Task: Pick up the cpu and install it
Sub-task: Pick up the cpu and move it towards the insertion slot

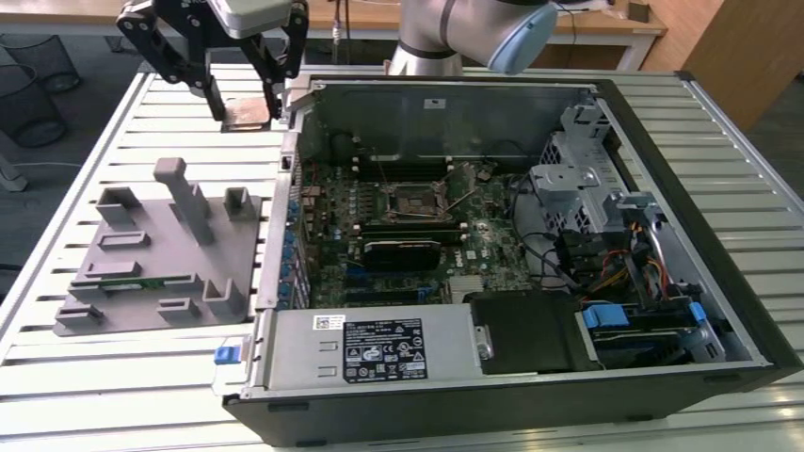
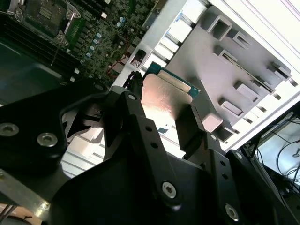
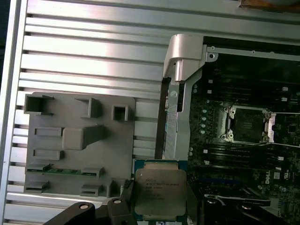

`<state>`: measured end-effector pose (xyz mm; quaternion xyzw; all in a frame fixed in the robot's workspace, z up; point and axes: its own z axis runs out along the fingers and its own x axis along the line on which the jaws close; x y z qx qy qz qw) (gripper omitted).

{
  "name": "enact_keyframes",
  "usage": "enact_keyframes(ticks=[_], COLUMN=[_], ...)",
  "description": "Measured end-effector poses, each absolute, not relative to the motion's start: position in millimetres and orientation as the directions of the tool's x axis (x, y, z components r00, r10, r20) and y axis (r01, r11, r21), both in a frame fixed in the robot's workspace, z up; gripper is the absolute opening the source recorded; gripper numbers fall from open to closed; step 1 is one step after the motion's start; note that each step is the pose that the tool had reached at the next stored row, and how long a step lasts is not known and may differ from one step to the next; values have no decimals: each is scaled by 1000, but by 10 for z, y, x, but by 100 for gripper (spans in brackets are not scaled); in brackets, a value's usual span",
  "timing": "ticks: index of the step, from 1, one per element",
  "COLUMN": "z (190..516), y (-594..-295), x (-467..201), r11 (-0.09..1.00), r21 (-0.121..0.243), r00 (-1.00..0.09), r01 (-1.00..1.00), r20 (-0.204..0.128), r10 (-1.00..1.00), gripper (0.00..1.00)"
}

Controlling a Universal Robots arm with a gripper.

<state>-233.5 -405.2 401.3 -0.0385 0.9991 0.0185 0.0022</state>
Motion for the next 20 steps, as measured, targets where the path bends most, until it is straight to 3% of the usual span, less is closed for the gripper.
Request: enact_keyframes(ticks=[20], z=[4010], y=[-4049], x=[-2034], r11=[996], r21=[37], r00=[-997], r01=[-77], r20=[-6], r10=[-77], gripper=[53])
